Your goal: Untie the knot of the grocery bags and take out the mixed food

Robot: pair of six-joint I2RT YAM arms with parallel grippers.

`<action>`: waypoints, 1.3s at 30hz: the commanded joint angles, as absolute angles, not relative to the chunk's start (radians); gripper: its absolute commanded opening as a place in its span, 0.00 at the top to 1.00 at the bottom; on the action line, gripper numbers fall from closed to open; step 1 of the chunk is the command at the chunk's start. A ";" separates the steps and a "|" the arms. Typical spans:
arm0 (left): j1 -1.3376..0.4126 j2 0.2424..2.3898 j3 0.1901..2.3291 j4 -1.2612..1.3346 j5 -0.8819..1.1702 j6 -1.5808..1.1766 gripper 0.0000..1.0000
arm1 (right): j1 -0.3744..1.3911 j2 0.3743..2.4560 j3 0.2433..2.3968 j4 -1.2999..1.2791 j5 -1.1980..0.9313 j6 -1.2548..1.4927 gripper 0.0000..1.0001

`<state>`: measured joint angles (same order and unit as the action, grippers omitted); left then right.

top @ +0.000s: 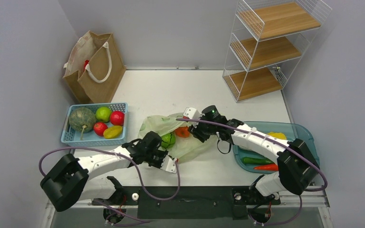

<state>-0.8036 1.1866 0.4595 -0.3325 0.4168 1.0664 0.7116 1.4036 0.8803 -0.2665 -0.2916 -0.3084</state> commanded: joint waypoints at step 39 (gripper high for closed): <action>-0.637 1.204 0.981 -0.558 0.472 0.552 0.46 | 0.517 1.221 1.168 -0.385 -0.275 -0.102 0.38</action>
